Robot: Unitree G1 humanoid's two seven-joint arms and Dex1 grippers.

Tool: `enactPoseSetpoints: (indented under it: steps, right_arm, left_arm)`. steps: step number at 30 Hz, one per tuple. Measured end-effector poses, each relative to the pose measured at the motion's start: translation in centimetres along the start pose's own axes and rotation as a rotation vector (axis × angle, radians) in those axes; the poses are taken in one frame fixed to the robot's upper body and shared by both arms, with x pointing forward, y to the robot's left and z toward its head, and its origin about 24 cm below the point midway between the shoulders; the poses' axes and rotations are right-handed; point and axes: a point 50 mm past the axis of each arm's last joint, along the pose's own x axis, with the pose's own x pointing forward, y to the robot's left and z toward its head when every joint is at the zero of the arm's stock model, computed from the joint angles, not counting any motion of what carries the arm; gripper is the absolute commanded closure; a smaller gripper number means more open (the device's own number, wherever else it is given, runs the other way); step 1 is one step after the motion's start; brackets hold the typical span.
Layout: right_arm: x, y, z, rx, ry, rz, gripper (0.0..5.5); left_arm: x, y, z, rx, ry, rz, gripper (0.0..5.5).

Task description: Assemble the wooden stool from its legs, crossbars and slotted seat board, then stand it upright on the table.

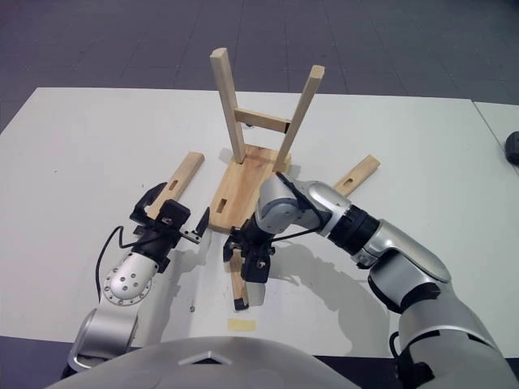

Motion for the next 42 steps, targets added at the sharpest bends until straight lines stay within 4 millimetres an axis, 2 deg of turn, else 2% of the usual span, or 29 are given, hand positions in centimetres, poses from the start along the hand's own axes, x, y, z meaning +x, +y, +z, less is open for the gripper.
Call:
enactPoseSetpoints:
  steps: [13, 21, 23, 25, 26, 28, 30, 33, 36, 38, 39, 40, 42]
  right_arm:
    - [0.8, -0.9, -0.2, -0.024, -0.013, 0.194, 4.13]
    - [0.9, -0.8, -0.5, 0.032, -0.019, 0.212, 4.15]
    - [0.8, -0.8, -0.8, 0.104, -0.021, 0.198, 4.16]
    - [0.4, -1.2, -1.1, 0.226, -0.047, 0.135, 4.19]
    - [-0.3, -2.0, -1.2, 0.317, -0.088, 0.040, 4.19]
    - [-2.6, -3.7, -1.4, 0.402, -0.129, -0.150, 4.19]
    - [-5.3, -4.4, -2.0, 0.480, -0.128, -0.316, 4.19]
    - [-8.9, -3.6, -2.8, 0.593, -0.077, -0.504, 4.19]
    - [-10.2, -2.3, -2.7, 0.669, -0.053, -0.593, 4.19]
    - [-11.0, -1.3, -2.8, 0.742, -0.034, -0.713, 4.19]
    - [-11.3, -1.0, -3.0, 0.766, -0.020, -0.762, 4.19]
    - [-11.8, -0.8, -3.2, 0.806, 0.004, -0.887, 4.19]
    - [-12.2, -0.9, -3.4, 0.848, 0.012, -1.086, 4.19]
  left_arm:
    - [0.2, -0.4, -0.3, -0.004, 0.013, -0.012, 0.10]
    - [0.0, -1.0, -0.4, -0.019, 0.027, 0.011, 0.10]
    - [0.0, -0.9, -0.3, -0.018, 0.026, 0.019, 0.10]
    - [0.1, -0.3, -0.3, -0.022, 0.023, 0.039, 0.10]
    - [0.3, 0.5, -0.3, -0.032, 0.017, 0.066, 0.10]
    - [0.7, 2.0, 0.0, -0.053, -0.006, 0.120, 0.10]
    - [0.9, 4.1, 0.3, -0.092, -0.031, 0.213, 0.10]
    - [1.0, 8.5, 1.2, -0.159, -0.095, 0.417, 0.10]
    - [0.6, 12.0, 2.1, -0.218, -0.149, 0.554, 0.10]
    - [0.2, 14.4, 2.6, -0.273, -0.189, 0.635, 0.10]
    - [0.1, 15.0, 2.9, -0.282, -0.207, 0.651, 0.10]
    - [0.2, 15.5, 3.4, -0.331, -0.241, 0.625, 0.10]
    - [1.0, 14.6, 4.4, -0.452, -0.296, 0.494, 0.10]
